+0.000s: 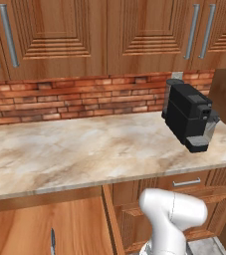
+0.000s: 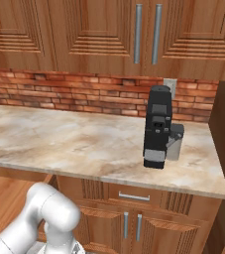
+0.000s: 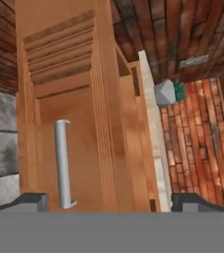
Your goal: Take the pizza cutter from the drawer on the left and place it on the dining counter for cutting.
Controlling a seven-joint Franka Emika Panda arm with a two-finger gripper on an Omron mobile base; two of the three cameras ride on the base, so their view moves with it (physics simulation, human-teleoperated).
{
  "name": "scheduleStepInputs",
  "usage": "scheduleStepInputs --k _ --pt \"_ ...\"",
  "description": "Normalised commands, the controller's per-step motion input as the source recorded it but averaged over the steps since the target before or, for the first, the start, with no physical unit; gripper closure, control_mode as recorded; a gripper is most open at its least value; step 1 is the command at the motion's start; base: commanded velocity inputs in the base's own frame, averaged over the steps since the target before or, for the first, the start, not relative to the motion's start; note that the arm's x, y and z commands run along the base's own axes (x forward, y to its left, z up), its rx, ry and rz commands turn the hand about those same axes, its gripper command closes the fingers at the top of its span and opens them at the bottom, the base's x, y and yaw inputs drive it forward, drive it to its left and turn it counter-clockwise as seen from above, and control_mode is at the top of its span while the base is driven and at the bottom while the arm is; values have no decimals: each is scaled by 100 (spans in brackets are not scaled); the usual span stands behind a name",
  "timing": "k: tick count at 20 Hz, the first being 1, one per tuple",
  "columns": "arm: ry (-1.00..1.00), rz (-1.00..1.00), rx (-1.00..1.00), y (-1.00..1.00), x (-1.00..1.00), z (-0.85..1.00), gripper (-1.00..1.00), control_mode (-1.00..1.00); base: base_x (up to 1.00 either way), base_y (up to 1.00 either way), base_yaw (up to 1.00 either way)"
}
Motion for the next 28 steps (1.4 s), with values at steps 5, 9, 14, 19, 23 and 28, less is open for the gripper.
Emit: scheduleStepInputs --k 5,9,14,19,23,28 --pt "3 -8 10 -3 -21 100 -100 -100 0 0 0" --pt "6 -11 10 -1 0 100 -100 -100 0 0 0" --pt "4 -22 5 -12 3 66 -100 -100 0 0 0" --pt "4 -19 8 -28 26 70 -100 -100 0 0 0" --pt "3 -16 10 -25 25 81 -100 -100 0 0 0" --pt "4 -14 16 -39 40 65 -100 -100 0 0 0"
